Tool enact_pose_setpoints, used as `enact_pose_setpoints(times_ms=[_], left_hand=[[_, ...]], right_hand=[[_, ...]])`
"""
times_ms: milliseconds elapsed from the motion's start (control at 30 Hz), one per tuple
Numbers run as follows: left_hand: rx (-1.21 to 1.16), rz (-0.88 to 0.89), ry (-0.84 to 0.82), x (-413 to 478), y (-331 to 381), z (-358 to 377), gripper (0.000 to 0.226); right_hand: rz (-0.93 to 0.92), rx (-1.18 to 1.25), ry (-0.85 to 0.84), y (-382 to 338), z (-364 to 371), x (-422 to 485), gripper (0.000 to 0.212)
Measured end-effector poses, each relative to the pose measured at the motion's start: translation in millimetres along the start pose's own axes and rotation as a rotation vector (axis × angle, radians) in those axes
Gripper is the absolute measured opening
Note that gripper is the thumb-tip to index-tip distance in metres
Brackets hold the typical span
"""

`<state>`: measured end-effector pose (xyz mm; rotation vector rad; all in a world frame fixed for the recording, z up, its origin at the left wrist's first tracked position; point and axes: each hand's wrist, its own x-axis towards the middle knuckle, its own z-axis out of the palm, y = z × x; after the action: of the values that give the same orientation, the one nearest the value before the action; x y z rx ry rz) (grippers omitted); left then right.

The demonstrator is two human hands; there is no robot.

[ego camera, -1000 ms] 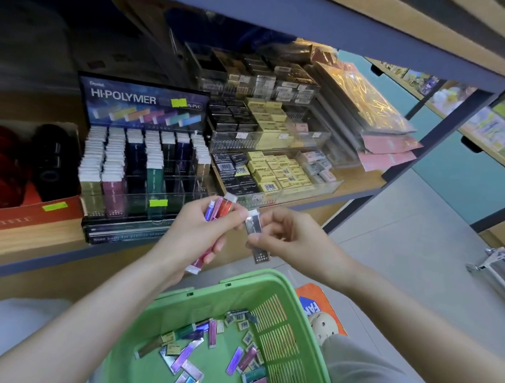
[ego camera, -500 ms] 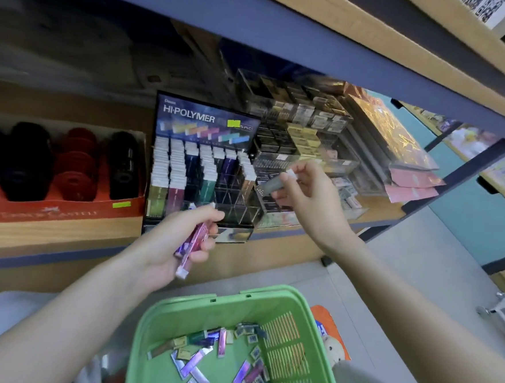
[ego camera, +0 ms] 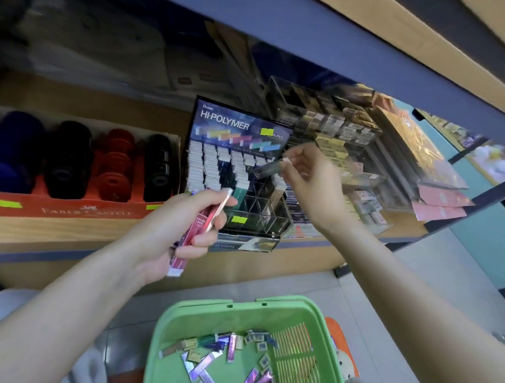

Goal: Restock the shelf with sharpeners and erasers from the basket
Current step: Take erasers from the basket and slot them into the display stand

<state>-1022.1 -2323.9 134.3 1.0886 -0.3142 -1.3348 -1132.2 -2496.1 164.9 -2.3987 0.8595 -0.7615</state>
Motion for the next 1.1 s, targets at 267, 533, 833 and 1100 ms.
enact_pose_setpoints(times_ms=[267, 533, 833, 1100], left_hand=[[-0.030, 0.015, 0.025, 1, 9, -2, 0.020], [0.210, 0.073, 0.017, -4, 6, -14, 0.023], [0.207, 0.111, 0.060, -16, 12, -1, 0.027], [0.281, 0.210, 0.125, -17, 7, 8, 0.020]], right_hand=[[-0.119, -0.234, -0.102, 2, 24, 28, 0.004], [-0.180, -0.299, -0.272, 0, 19, 45, 0.009], [-0.164, -0.360, -0.224, 6, 43, 38, 0.010], [-0.045, -0.115, -0.175, -34, 16, 0, 0.033]])
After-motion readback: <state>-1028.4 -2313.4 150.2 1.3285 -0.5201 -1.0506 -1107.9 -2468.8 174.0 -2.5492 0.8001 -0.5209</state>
